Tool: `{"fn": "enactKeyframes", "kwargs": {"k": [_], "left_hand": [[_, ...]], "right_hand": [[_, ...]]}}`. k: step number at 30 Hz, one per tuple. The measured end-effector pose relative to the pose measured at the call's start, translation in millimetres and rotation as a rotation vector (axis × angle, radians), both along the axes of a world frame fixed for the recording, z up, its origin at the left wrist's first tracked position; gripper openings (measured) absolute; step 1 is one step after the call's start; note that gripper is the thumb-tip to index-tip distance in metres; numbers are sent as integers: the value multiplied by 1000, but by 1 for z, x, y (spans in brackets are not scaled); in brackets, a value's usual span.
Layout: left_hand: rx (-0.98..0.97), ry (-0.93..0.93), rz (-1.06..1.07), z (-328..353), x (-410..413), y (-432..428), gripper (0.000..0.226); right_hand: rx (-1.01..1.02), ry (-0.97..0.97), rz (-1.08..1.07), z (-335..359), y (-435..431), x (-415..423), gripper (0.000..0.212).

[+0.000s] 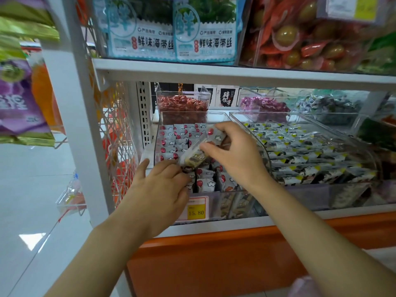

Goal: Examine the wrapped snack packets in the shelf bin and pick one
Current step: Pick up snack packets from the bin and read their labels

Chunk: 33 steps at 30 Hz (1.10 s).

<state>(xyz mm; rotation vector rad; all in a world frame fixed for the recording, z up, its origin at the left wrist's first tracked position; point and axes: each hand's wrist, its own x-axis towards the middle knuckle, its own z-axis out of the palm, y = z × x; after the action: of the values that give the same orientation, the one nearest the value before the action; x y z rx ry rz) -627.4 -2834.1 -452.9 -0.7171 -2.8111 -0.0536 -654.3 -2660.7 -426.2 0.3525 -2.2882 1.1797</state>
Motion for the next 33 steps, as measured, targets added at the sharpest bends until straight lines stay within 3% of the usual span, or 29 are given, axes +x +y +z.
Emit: {"fn": "enactKeyframes", "kwargs": {"k": [6, 10, 15, 17, 21, 23, 27, 33], "left_hand": [[-11, 38, 10, -2, 2, -2, 75], [104, 93, 45, 4, 2, -9, 46], [111, 112, 106, 5, -2, -18, 55], [101, 96, 118, 4, -3, -19, 56], [145, 78, 112, 4, -3, -20, 56], [164, 72, 105, 4, -3, -21, 55], [191, 70, 96, 4, -3, -21, 55], [260, 86, 86, 4, -3, -20, 52]], "right_hand": [[388, -34, 53, -2, -14, -18, 44], [519, -46, 40, -6, -21, -25, 33], [819, -157, 78, -13, -25, -35, 26], [749, -175, 103, -8, -22, -38, 27], [381, -169, 77, 6, -24, -46, 24], [423, -178, 53, 7, -27, -54, 18], [730, -156, 19, 1, -35, -67, 11], [691, -160, 36, 6, -37, -66, 4]]}}
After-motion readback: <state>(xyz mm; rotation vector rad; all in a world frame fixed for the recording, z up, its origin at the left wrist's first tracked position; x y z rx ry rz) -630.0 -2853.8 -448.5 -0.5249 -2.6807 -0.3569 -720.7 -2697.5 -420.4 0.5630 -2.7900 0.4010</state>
